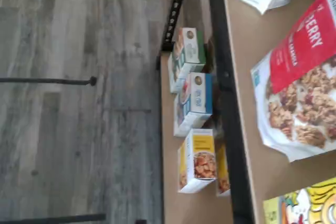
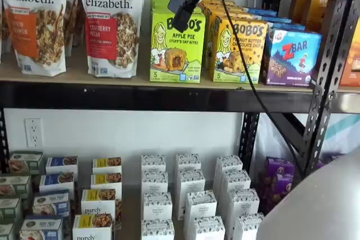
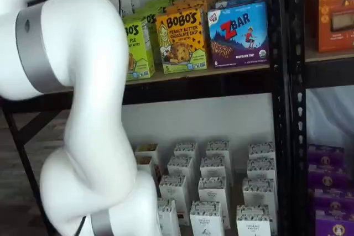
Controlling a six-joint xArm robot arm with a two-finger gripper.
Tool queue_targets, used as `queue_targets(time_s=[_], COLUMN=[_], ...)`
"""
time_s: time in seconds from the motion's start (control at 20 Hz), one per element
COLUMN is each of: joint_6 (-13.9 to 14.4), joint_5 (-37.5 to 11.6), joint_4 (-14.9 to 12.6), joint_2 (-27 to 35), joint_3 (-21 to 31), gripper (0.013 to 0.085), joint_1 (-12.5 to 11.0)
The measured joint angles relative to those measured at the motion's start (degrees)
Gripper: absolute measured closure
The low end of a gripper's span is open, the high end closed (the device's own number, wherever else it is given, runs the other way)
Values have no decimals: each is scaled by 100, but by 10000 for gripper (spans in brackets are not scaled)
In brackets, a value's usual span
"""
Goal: Pick the green box on the top shelf, the fourth from the left
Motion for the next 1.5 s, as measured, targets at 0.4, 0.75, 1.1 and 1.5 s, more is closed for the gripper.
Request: queue_targets(time_s=[0.4,0.75,1.1,1.5], joint_6=[-64,-154,-312,-519], joint_5=[-615,-596,-575,-519], joint_4=[106,12,-161,-356], joint_2=[151,577,965,1317], joint_3=[-26,-445,-753,-981], gripper=[130,130,130,130], joint_1=[-62,-153,-279,-436])
